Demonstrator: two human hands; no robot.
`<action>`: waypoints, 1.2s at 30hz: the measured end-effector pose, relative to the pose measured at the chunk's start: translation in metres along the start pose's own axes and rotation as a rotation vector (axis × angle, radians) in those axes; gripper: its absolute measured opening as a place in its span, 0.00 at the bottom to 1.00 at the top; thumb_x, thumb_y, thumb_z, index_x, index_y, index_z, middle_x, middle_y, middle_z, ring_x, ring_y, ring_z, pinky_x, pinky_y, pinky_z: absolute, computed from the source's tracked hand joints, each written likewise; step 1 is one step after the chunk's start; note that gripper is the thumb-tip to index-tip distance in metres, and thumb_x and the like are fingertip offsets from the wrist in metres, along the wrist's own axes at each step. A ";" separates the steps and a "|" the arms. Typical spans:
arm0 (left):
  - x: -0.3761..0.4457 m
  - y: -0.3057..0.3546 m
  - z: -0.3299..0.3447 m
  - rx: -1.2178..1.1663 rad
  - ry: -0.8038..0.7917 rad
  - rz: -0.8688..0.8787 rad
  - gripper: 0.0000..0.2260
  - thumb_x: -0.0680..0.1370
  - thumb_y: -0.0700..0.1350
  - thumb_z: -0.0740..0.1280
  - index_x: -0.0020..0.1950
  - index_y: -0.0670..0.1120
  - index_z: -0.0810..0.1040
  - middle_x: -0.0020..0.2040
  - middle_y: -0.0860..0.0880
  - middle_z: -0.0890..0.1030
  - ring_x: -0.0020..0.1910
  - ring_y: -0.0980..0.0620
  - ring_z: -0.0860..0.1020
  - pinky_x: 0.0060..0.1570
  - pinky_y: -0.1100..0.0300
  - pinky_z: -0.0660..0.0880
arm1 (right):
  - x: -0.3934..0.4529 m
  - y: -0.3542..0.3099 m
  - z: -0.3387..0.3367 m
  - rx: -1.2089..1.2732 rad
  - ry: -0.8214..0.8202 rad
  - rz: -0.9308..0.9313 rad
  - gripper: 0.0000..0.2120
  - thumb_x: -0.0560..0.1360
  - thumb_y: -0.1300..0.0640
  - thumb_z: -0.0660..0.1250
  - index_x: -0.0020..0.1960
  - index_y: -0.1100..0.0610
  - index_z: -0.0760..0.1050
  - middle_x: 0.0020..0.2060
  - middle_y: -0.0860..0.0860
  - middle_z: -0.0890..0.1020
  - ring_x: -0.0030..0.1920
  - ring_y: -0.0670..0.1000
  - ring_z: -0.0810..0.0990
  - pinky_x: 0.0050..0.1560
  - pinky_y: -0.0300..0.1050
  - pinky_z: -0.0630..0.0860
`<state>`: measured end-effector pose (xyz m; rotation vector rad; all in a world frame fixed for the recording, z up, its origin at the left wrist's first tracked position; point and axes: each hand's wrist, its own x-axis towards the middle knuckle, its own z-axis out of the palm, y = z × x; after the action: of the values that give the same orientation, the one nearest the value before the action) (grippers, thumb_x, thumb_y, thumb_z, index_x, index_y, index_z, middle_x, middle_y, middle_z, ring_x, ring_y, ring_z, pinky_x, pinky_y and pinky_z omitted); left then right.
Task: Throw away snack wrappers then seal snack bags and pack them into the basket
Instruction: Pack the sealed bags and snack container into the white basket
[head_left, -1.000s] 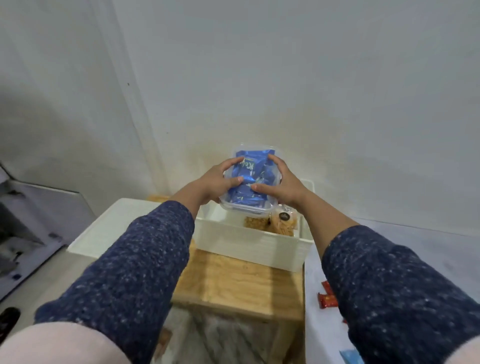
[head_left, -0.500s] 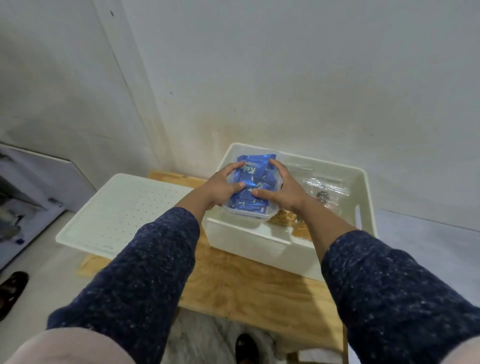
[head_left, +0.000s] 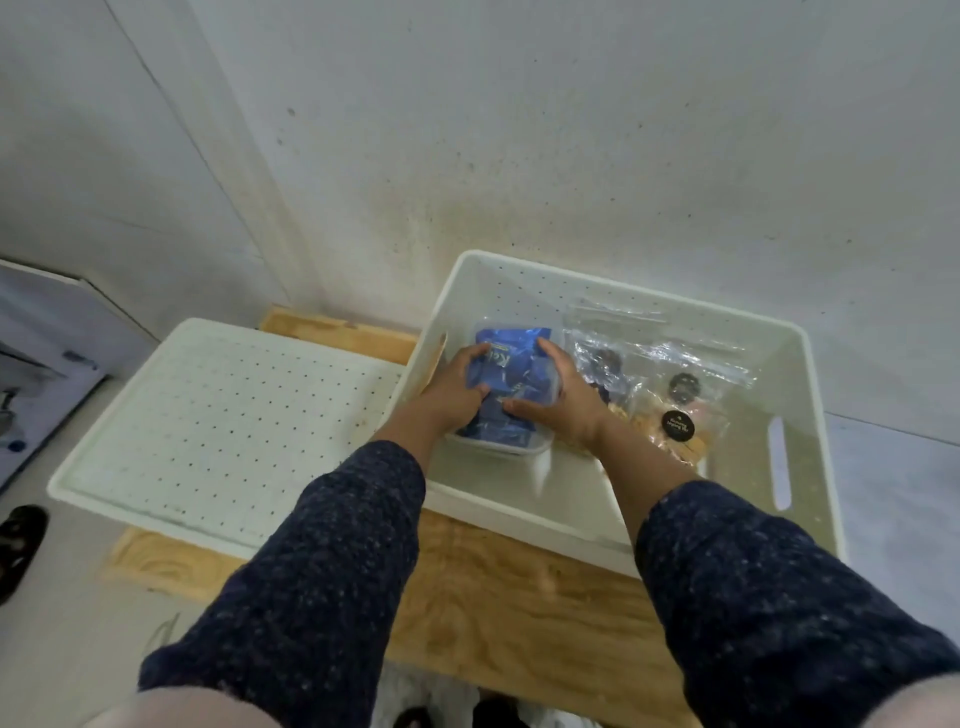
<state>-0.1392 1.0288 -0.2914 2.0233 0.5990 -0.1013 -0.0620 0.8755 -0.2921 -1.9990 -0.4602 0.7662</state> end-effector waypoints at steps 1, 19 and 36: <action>0.002 -0.001 0.001 -0.001 -0.005 -0.004 0.24 0.79 0.37 0.60 0.73 0.50 0.61 0.73 0.43 0.64 0.70 0.45 0.65 0.61 0.63 0.63 | 0.002 0.001 0.000 0.000 0.002 0.008 0.47 0.66 0.53 0.76 0.75 0.46 0.51 0.74 0.52 0.62 0.70 0.56 0.66 0.56 0.40 0.68; -0.003 0.070 -0.032 0.731 -0.025 -0.022 0.18 0.77 0.44 0.64 0.67 0.42 0.70 0.64 0.41 0.74 0.60 0.44 0.74 0.55 0.58 0.70 | 0.000 -0.066 -0.040 -0.885 -0.098 0.144 0.37 0.69 0.46 0.72 0.74 0.52 0.59 0.69 0.58 0.68 0.68 0.59 0.69 0.66 0.53 0.68; -0.142 0.165 -0.054 0.895 0.177 0.434 0.25 0.77 0.54 0.63 0.67 0.40 0.66 0.64 0.41 0.70 0.63 0.42 0.70 0.59 0.50 0.70 | -0.191 -0.144 -0.089 -0.972 0.356 0.059 0.27 0.74 0.47 0.65 0.66 0.63 0.68 0.63 0.59 0.73 0.62 0.58 0.73 0.61 0.49 0.73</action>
<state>-0.1981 0.9568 -0.0878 3.0115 0.2014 0.0925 -0.1449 0.7804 -0.0703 -2.9825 -0.6293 0.1786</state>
